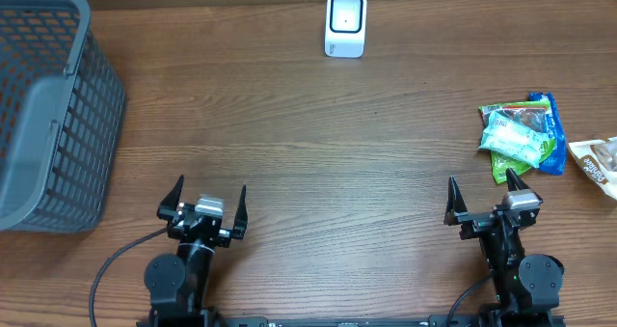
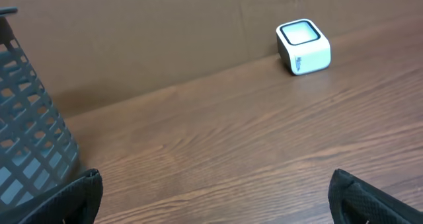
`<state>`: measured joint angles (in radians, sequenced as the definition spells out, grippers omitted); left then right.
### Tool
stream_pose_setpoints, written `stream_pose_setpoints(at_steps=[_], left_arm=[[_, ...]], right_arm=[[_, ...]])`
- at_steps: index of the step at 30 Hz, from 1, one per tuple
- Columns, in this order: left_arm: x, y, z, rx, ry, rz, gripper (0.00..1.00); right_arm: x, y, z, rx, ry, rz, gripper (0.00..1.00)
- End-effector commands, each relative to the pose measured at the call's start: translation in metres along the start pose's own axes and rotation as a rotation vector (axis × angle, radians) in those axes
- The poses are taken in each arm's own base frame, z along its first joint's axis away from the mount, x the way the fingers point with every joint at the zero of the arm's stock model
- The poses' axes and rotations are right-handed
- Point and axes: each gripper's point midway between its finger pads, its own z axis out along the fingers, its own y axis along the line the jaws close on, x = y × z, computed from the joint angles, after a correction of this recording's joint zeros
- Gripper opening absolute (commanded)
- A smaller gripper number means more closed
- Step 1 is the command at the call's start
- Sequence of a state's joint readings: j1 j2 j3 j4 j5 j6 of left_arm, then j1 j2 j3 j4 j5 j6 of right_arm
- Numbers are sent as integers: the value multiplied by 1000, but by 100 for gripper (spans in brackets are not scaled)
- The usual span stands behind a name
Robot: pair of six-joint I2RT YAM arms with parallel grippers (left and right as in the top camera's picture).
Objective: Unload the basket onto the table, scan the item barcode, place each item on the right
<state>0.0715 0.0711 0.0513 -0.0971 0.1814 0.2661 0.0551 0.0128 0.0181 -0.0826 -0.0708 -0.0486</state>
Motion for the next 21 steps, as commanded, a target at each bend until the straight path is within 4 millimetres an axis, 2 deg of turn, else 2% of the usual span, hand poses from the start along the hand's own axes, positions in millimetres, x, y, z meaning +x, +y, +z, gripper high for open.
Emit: stream_pose_setpoints(at_steps=[1,21], left_arm=[[2,3,-1,-36,-33,42,100],[1,4,-1,-42,-39,50,100]], right_arm=[[1,1,0,-6,-6,-2,100],[1,1,0,-6,-6,-2,100]])
